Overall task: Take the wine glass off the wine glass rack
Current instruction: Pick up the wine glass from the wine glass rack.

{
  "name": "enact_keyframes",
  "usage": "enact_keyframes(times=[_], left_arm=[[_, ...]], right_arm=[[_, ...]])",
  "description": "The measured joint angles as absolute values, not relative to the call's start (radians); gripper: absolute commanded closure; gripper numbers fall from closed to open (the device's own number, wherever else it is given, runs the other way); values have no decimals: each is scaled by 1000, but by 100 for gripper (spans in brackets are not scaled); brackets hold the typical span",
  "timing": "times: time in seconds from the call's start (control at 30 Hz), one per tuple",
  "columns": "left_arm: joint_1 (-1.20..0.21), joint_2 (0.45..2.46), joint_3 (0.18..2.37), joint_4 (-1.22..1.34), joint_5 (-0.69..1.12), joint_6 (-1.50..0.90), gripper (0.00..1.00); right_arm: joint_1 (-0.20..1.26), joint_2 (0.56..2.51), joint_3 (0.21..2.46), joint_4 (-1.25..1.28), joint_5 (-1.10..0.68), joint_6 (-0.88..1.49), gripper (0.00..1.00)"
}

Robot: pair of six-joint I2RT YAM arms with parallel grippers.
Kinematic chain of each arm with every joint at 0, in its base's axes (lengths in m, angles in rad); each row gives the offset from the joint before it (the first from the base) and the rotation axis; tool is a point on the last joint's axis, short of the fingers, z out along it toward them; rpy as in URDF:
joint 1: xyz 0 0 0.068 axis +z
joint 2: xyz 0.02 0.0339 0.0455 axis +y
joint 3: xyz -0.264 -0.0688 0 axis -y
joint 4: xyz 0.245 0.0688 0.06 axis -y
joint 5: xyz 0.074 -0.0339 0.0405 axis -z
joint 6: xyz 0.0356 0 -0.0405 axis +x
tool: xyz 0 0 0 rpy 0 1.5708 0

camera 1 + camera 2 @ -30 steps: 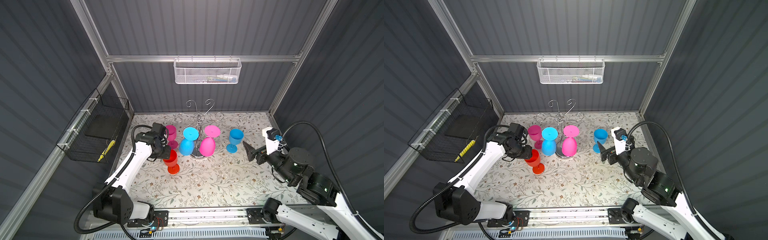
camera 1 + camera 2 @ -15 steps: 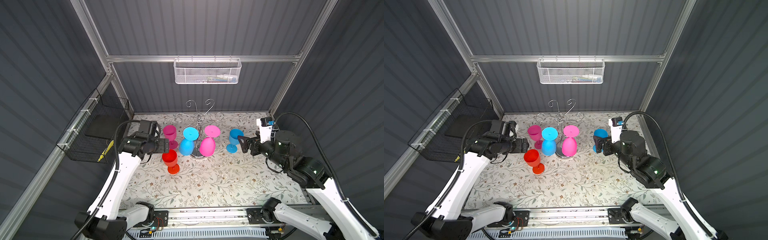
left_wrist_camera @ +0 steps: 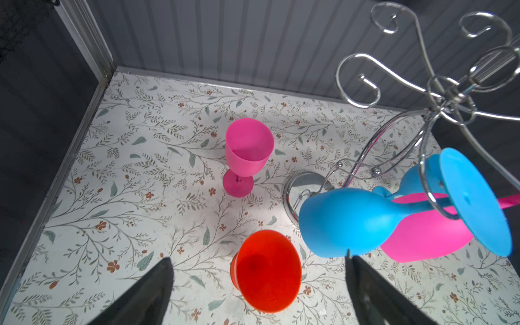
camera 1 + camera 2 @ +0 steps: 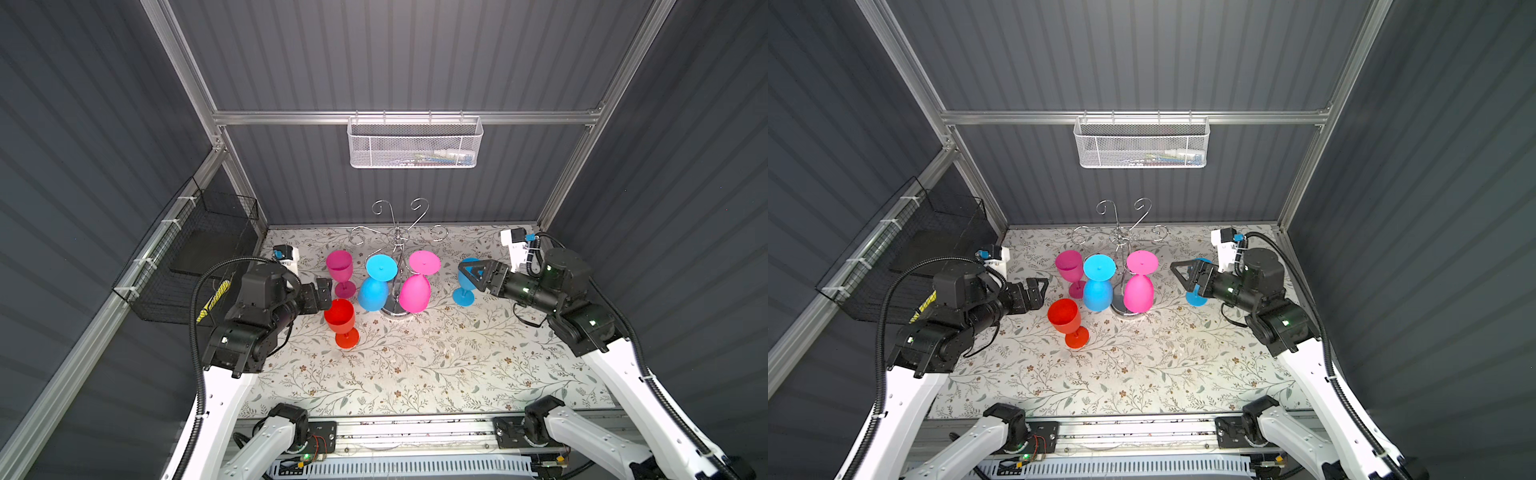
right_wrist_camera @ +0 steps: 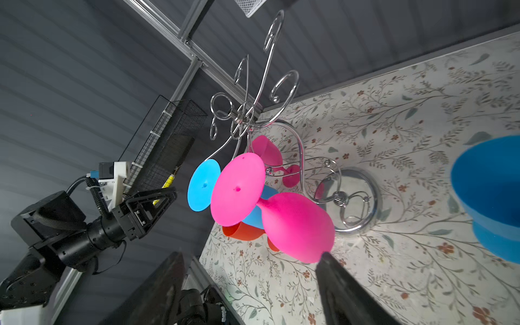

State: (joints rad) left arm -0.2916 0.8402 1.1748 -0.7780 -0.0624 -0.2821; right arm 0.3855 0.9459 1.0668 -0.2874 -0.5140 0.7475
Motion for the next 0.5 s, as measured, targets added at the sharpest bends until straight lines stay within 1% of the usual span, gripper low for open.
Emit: enact_keyframes(times=[0.03,0.2,0.27,0.37,0.5], left_arm=[[-292,830,1168,-763,-59,-284,1],[-292,781,1132,-688,-48,-300,1],[-292,776,1124,-675,-47,-304,1],[-292,776,1119,-664,-45,-311,1],[-292,779,1117,-657,-40,-316,1]], right_arm=[[385,953,1058,-268,-532,772,34],[384,984,996,-118,-607,933,56],[384,999,960,-51,-628,992,61],[384,1025,918,20,-648,1064,63],[384,1058,908,65,-667,1116,60]])
